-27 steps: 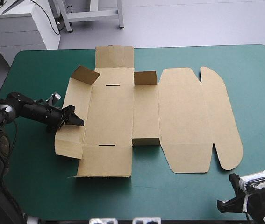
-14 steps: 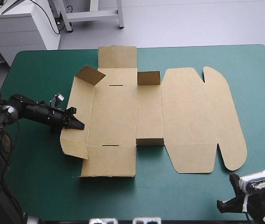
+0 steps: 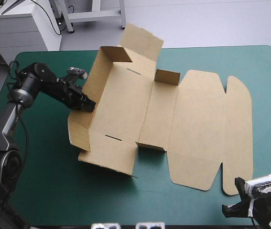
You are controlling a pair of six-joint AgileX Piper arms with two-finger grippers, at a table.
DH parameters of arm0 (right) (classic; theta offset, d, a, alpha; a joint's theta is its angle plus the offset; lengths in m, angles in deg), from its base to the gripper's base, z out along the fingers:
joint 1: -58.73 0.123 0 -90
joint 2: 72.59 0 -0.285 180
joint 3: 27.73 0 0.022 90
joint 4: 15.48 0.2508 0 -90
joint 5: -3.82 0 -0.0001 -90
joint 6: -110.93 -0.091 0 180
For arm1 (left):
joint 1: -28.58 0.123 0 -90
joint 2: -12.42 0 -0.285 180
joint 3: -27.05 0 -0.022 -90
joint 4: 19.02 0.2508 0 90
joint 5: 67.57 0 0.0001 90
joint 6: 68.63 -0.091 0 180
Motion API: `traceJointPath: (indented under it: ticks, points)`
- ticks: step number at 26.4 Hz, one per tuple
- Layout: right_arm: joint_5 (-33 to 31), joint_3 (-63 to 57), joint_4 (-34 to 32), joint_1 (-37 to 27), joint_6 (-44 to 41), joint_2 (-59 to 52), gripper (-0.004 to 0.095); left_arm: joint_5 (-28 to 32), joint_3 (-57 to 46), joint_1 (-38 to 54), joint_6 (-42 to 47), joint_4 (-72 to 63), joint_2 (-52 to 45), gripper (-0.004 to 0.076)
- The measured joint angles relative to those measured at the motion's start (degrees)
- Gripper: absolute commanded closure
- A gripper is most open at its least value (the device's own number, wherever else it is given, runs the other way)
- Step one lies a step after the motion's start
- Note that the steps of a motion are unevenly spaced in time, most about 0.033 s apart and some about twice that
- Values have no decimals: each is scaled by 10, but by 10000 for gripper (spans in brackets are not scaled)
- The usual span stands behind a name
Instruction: Fold the box
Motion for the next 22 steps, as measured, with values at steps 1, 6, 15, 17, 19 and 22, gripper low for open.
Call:
traceJointPath:
  ticks: [1, 6, 15, 17, 19, 22]
  points:
    - [0, 0, 0, 0, 0, 0, 922, -5, 52, -37, 7, 46, -4, 731]
    - [0, 0, 0, 0, 0, 0, 922, -15, 186, -148, 0, 189, -6, 731]
    - [0, 0, 0, 0, 0, 0, 922, -10, 211, -218, -24, 333, -7, 732]
    - [0, 0, 0, 0, 0, 0, 922, 1, 211, -231, -34, 358, -7, 732]
    - [0, 0, 0, 0, 0, 0, 922, 18, 211, -247, -45, 374, -6, 732]
    - [0, 0, 0, 0, 0, 0, 922, 32, 211, -271, -58, 393, -6, 732]
